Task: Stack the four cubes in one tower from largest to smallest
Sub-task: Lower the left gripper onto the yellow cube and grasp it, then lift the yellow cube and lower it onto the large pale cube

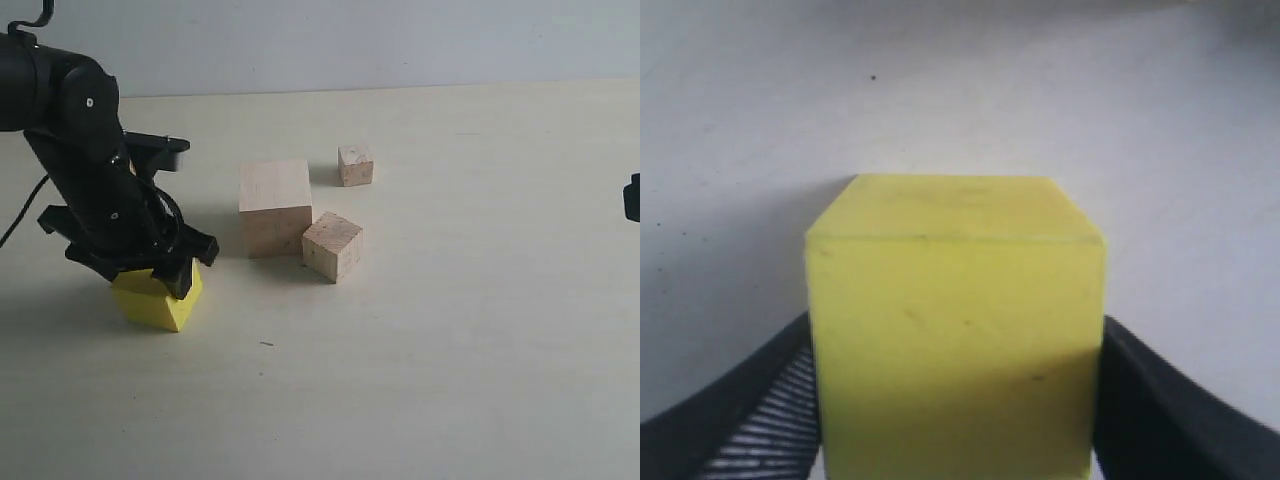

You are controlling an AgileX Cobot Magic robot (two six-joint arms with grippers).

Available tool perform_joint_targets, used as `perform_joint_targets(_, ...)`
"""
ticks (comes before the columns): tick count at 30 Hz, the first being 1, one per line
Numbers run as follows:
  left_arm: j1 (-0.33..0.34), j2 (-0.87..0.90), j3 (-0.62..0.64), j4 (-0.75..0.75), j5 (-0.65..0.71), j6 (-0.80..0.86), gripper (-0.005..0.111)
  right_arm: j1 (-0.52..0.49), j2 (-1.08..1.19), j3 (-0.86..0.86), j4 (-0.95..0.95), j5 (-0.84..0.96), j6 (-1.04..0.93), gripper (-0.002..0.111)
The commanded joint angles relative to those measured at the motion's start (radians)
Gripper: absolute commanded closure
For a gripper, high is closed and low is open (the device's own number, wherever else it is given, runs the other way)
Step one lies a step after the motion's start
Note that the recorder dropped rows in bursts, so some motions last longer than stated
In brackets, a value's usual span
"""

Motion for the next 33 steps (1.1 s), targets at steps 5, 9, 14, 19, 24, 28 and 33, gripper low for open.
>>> perform_joint_targets(5, 0.000, -0.095, -0.034, 0.010, 0.117, -0.038, 0.107, 0.005, 0.000, -0.009, -0.005, -0.001, -0.008, 0.108)
perform_joint_targets(9, 0.000, -0.189, -0.149, 0.007, 0.249, -0.141, 0.107, 0.005, 0.000, -0.009, -0.005, -0.001, -0.008, 0.108)
perform_joint_targets(14, -0.033, -0.211, -0.277, -0.022, 0.296, -0.252, 0.107, 0.005, 0.000, -0.009, -0.005, -0.001, -0.008, 0.108)
perform_joint_targets(19, -0.095, -0.196, -0.356, -0.025, 0.249, -0.299, 0.107, 0.005, 0.000, -0.009, -0.005, -0.001, -0.008, 0.108)
perform_joint_targets(24, -0.112, -0.085, -0.496, -0.042, 0.336, -0.304, 0.107, 0.005, 0.000, -0.009, -0.005, 0.010, -0.008, 0.108)
perform_joint_targets(28, -0.112, 0.001, -0.598, -0.040, 0.368, -0.323, 0.107, 0.005, 0.000, -0.009, -0.005, 0.014, -0.008, 0.108)
perform_joint_targets(33, -0.116, 0.105, -0.712, -0.040, 0.390, -0.347, 0.107, 0.005, 0.000, -0.009, -0.005, 0.014, -0.008, 0.108)
